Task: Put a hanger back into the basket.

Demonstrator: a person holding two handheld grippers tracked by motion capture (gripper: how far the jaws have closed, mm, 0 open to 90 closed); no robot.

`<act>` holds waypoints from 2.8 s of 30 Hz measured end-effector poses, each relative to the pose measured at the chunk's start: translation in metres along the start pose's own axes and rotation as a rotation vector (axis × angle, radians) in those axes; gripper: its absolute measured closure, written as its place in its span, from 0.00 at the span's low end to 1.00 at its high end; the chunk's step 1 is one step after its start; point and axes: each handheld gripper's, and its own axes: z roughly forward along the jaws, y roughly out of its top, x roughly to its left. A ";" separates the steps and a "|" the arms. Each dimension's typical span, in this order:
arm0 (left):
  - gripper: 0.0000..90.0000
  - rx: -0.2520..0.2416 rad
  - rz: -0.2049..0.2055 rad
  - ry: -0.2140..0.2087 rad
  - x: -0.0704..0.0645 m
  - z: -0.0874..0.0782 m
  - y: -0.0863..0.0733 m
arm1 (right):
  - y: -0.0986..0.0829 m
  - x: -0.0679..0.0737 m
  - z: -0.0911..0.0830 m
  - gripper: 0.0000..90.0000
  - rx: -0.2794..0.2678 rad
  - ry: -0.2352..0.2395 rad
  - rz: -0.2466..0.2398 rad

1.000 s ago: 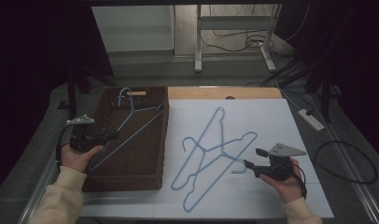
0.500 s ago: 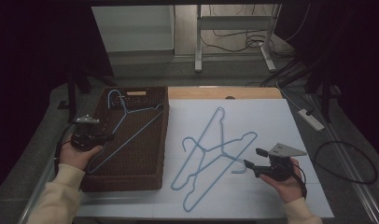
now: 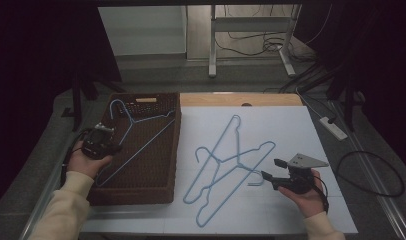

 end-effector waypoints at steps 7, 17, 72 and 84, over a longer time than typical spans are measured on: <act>0.94 0.061 -0.024 0.016 0.004 0.009 -0.001 | 0.000 0.000 0.000 0.34 0.001 -0.004 0.000; 0.61 -0.028 -0.025 0.038 0.004 0.002 -0.002 | -0.001 0.001 0.001 0.34 0.006 -0.004 0.000; 0.39 -0.438 0.182 -0.335 -0.121 -0.033 -0.029 | -0.002 -0.008 -0.012 0.35 -0.007 -0.012 0.027; 0.39 -0.447 0.174 -0.339 -0.124 -0.037 -0.032 | 0.000 -0.005 -0.013 0.35 0.001 -0.006 0.000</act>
